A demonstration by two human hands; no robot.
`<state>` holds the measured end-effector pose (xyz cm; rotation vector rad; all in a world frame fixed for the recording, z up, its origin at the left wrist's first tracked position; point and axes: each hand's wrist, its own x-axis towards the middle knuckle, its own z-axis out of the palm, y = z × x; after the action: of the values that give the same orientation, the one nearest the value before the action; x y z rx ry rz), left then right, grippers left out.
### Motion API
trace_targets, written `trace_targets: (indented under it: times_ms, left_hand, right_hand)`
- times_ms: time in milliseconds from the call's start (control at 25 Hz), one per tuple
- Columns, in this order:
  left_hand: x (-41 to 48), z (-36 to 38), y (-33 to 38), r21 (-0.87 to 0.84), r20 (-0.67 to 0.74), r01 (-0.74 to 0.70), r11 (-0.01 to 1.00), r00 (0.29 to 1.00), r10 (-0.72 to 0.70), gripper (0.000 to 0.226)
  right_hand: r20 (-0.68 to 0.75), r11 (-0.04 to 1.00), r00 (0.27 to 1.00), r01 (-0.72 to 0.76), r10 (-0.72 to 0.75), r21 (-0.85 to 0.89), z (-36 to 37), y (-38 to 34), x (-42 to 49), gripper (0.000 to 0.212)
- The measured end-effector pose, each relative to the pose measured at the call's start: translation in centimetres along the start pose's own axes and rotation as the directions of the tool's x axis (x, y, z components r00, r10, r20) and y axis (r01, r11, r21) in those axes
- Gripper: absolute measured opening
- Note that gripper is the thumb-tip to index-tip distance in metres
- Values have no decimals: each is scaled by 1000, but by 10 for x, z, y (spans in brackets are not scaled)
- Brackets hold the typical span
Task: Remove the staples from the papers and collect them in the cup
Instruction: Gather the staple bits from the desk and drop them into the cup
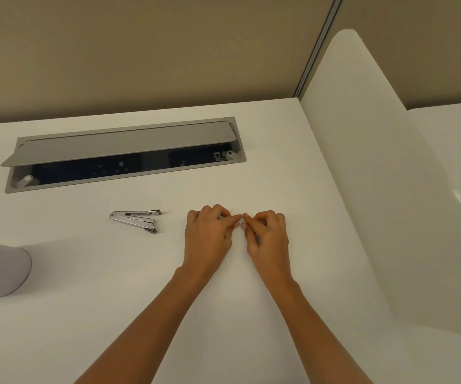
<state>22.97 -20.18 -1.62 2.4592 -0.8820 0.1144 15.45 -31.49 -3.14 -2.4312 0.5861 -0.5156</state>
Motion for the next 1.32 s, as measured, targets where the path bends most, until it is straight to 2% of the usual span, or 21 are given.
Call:
trace_targets:
  times_ms: [240,400,600,760,920,1040,1200,1240,1280,1320]
  left_hand:
    - [-6,0,-13,-56,-48,41,998,998,-43,18]
    - [-10,2,-18,-106,-75,66,992,994,-74,20]
    - [-10,2,-18,-136,-67,85,987,993,-95,19]
    - [-10,3,-19,-137,-61,94,986,993,-103,19]
    - [-9,3,-18,-125,-59,83,989,994,-91,18]
    - [-8,5,-19,-106,-62,82,991,994,-89,17]
    - [-10,2,-18,-121,-54,95,988,993,-102,18]
    - [-9,1,-18,-122,-49,98,988,993,-105,18]
    - [-9,1,-18,-126,-42,102,987,993,-108,18]
    - [-9,0,-17,-136,-33,110,985,993,-116,19]
  right_hand:
    - [-22,992,996,-86,88,90,0,-2,6,19]
    - [78,995,993,-94,90,45,-2,-4,23,16]
    - [228,995,974,10,12,-97,-10,-8,40,10]
    - [286,971,956,119,-56,-209,-11,-20,47,12]
    - [411,889,910,232,-55,-394,-12,-34,58,13]
    - [513,835,857,308,-35,-456,-7,-45,68,19]
    - [605,867,796,280,30,-411,-7,-48,82,24]
    - [599,920,800,207,37,-333,-13,-41,84,21]
    - [576,979,814,55,71,-198,-22,-32,84,17]
    - [542,989,830,-150,130,-8,-31,-21,82,13]
